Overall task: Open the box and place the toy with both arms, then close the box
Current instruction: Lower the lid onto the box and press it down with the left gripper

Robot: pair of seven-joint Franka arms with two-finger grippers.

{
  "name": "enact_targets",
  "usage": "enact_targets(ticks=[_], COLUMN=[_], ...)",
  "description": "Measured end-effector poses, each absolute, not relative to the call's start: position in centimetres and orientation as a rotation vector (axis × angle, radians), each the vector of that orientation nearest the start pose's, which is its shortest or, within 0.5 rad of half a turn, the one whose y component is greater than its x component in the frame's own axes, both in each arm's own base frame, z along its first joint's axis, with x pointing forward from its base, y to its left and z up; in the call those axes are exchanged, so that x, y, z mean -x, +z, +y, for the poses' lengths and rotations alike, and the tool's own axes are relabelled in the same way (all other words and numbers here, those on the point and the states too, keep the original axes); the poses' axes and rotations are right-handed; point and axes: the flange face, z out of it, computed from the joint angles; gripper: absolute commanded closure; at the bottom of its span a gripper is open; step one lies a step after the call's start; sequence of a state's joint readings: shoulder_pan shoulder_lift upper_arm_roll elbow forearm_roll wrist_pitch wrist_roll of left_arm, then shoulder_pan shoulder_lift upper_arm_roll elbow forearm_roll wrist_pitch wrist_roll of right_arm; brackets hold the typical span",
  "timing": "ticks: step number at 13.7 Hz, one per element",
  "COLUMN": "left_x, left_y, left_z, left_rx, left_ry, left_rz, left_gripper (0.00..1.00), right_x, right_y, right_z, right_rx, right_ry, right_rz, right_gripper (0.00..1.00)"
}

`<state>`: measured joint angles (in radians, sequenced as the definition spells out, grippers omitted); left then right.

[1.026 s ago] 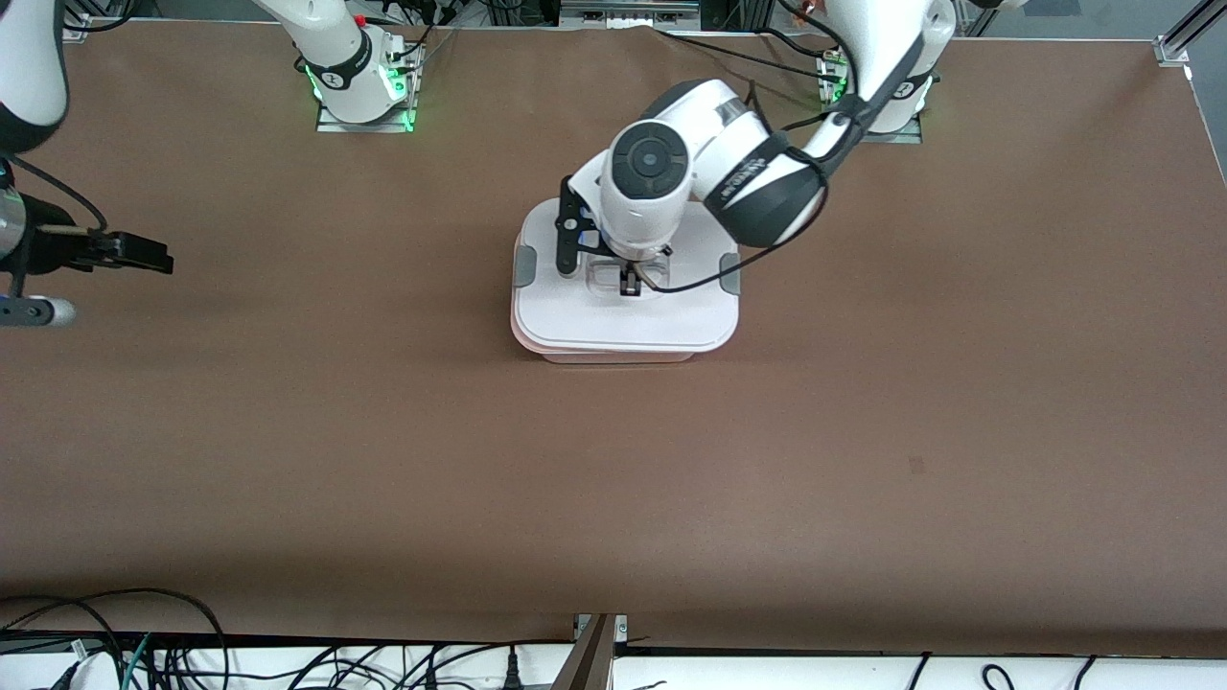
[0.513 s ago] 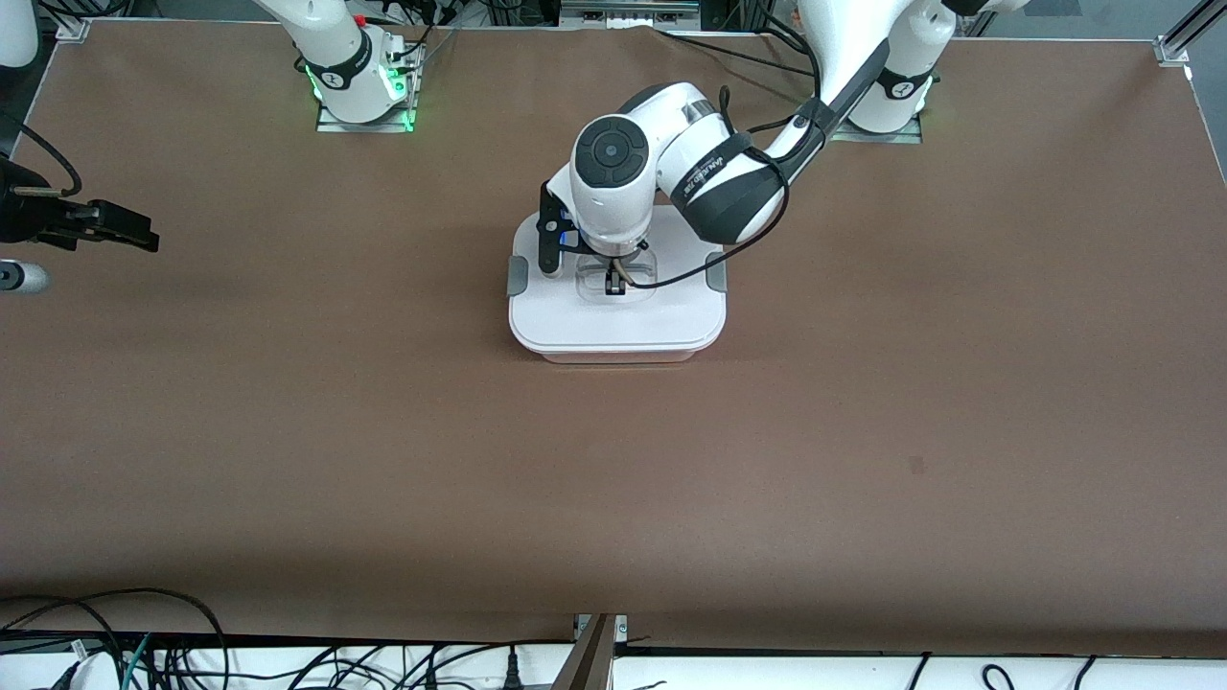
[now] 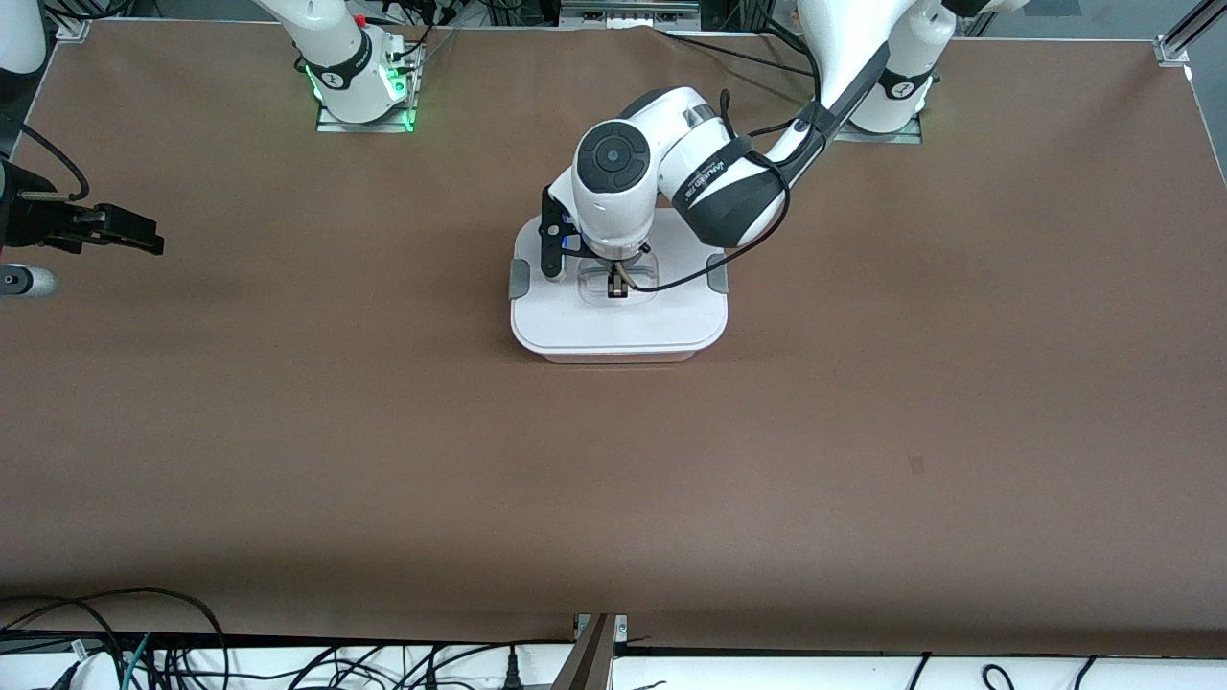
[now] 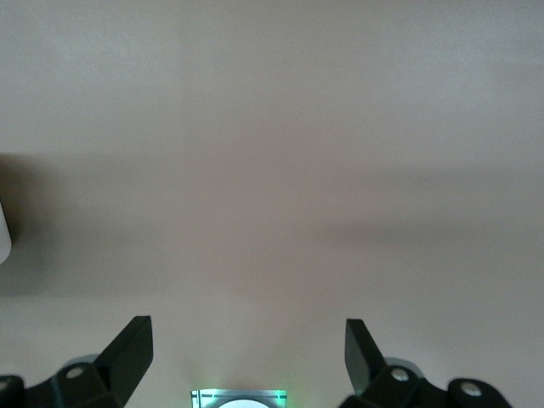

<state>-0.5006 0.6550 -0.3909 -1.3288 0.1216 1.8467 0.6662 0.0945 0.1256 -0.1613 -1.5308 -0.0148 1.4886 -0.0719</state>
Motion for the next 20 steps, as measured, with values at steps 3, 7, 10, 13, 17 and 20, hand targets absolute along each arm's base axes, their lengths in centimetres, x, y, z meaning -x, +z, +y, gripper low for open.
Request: enact_targets(ticks=[3, 7, 10, 13, 17, 20], left_x=[-50.1, -50.1, -50.2, -50.2, -50.2, -50.2], left_y=[35.8, 35.7, 35.3, 34.9, 34.9, 34.8], left_z=[-50.9, -50.8, -51.0, -51.1, -51.2, -51.0], left_rx=[2.339, 2.339, 2.345, 2.347, 2.348, 2.352], left_ry=[0.178, 0.180, 0.156, 0.156, 0.160, 0.169], left_rz=[2.253, 2.252, 2.254, 2.255, 2.254, 2.246], left_gripper=[1.00, 1.00, 1.00, 1.00, 0.45, 0.00], right_x=[-58.0, -58.1, -58.1, -58.1, -58.1, -58.1], right_y=[56.5, 56.3, 56.3, 56.3, 56.3, 56.3], right_z=[-3.6, -3.6, -3.7, -3.7, -3.7, -3.7], right_rx=[3.154, 3.154, 3.154, 3.155, 3.155, 3.155], right_ry=[0.267, 0.267, 0.267, 0.267, 0.267, 0.266], right_rz=[-0.005, -0.004, -0.002, -0.001, -0.001, 0.000], right_gripper=[0.00, 0.00, 0.00, 0.00, 0.00, 0.00])
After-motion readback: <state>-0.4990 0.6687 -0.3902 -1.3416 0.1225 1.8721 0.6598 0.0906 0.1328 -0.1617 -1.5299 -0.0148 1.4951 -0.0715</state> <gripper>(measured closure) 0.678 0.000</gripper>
